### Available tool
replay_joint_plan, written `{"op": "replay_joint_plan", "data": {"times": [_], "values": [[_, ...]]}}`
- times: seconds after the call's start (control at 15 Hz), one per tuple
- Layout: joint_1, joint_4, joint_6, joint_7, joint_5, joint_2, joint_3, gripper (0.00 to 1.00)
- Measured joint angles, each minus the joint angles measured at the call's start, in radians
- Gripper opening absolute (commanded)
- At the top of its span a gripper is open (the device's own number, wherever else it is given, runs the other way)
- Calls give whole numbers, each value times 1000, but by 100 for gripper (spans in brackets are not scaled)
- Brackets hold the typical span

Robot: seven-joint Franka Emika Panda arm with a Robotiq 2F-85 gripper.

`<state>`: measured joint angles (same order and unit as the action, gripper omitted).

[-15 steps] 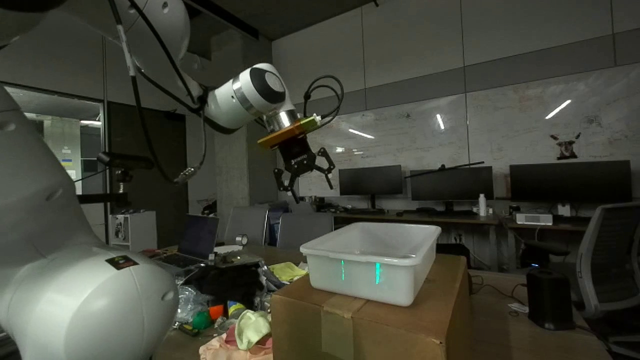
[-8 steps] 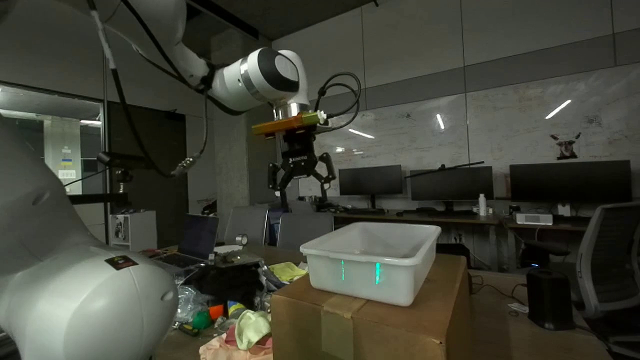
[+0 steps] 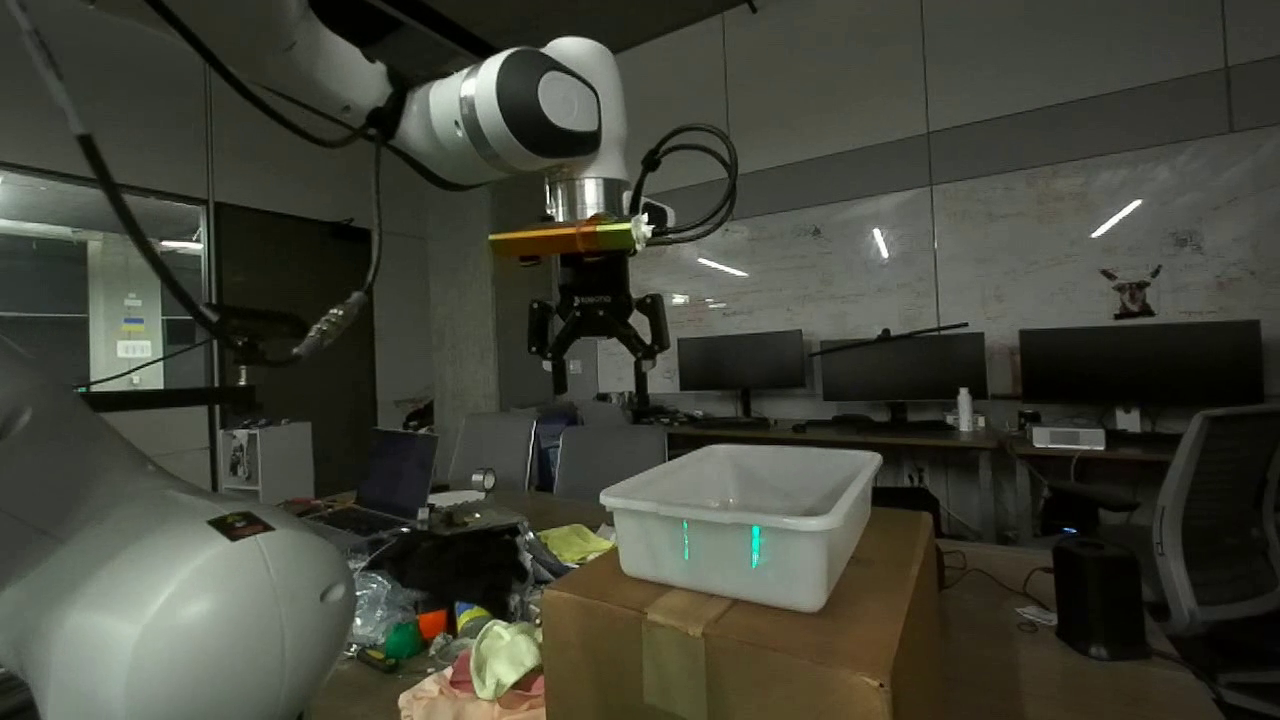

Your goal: Pick the clothes in the box and put them on the table

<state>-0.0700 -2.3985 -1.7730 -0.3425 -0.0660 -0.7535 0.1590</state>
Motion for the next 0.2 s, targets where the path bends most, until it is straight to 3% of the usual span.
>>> {"op": "replay_joint_plan", "data": {"times": [0.2], "values": [[0,-48,-48,-23,4,-62,31,100]]}}
